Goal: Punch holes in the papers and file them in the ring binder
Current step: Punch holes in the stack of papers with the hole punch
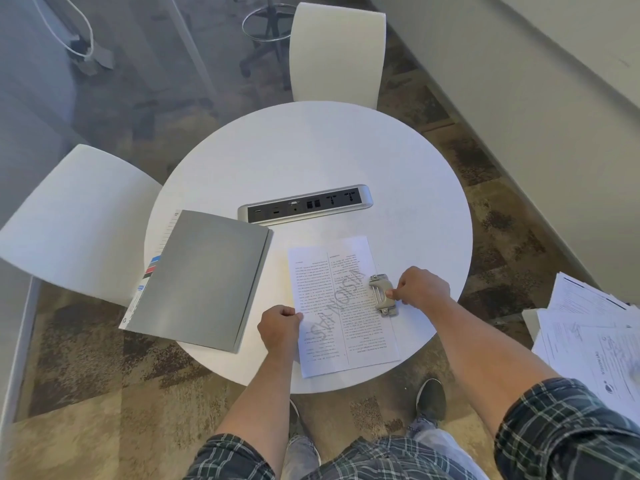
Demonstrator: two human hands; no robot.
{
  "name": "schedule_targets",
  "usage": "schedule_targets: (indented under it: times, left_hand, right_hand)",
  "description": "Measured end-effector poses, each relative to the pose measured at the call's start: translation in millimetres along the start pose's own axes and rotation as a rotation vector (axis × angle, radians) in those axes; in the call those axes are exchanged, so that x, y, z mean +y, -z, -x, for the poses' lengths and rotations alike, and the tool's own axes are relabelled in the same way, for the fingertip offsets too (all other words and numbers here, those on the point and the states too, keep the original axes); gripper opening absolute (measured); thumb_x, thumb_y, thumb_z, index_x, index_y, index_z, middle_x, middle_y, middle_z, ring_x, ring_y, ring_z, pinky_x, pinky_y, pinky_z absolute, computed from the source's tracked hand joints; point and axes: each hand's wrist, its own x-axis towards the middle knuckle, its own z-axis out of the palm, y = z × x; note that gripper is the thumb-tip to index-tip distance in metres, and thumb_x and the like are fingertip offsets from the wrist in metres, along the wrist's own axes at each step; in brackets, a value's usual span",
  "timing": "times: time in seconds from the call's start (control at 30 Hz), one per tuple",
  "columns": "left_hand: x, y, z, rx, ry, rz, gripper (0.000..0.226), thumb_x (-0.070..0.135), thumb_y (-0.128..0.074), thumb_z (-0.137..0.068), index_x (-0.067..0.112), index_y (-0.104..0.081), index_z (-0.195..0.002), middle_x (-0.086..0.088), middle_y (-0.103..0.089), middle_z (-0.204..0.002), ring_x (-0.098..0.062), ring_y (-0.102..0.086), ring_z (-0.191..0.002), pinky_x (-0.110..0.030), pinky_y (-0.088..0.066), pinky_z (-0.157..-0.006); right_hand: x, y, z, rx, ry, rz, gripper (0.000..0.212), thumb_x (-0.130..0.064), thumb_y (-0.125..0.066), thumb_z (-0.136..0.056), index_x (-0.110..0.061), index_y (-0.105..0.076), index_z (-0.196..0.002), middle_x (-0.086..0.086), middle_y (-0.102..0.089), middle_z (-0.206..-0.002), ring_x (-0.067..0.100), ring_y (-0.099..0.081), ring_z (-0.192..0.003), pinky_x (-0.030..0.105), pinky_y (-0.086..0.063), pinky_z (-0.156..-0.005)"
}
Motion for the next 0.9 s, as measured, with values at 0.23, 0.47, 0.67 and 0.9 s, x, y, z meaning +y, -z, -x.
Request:
schedule_targets:
  times: [0.23,0.47,0.67,0.9]
  left_hand:
    - [-10,8,1,-0.009,0.001,-0.017,0.017,0.014,-0.087,-0.079,0.011,-0.072,-0.087,0.001,-0.071,-0.084,-0.021,-0.066,-0.080,-0.023,-0.042,-0.058]
    - [-14,13,-3,-0.019,-0.010,-0.013,0.018,0.017,-0.088,-0.078,0.011,-0.072,-0.086,-0.001,-0.074,-0.085,-0.022,-0.070,-0.082,-0.024,-0.044,-0.059]
    - [-9,2,2,-0.043,-0.019,0.018,0.018,0.015,-0.088,-0.079,0.010,-0.071,-0.085,0.000,-0.074,-0.082,-0.017,-0.068,-0.076,-0.020,-0.042,-0.057]
    - [1,4,-8,-0.024,-0.010,0.050,0.018,0.012,-0.086,-0.081,0.005,-0.070,-0.086,-0.003,-0.073,-0.081,-0.014,-0.064,-0.070,-0.019,-0.040,-0.055]
  right_hand:
    - [-14,-3,5,0.013,-0.049,0.107,0.028,-0.040,-0.079,-0.072,-0.019,-0.062,-0.066,-0.005,-0.067,-0.062,0.016,-0.064,-0.060,0.025,-0.040,-0.053]
    - [-7,1,0,0.032,-0.001,0.190,0.054,-0.074,-0.077,-0.066,-0.023,-0.062,-0.072,-0.008,-0.069,-0.067,0.014,-0.065,-0.064,0.030,-0.053,-0.066]
    - [16,-4,-3,0.012,-0.075,0.119,0.057,-0.077,-0.073,-0.068,-0.020,-0.066,-0.065,-0.008,-0.068,-0.059,0.014,-0.065,-0.059,0.028,-0.046,-0.059]
    - [5,7,-22,-0.033,0.000,0.020,0.050,-0.070,-0.079,-0.066,-0.024,-0.065,-0.079,-0.007,-0.070,-0.078,0.014,-0.066,-0.074,0.034,-0.056,-0.076]
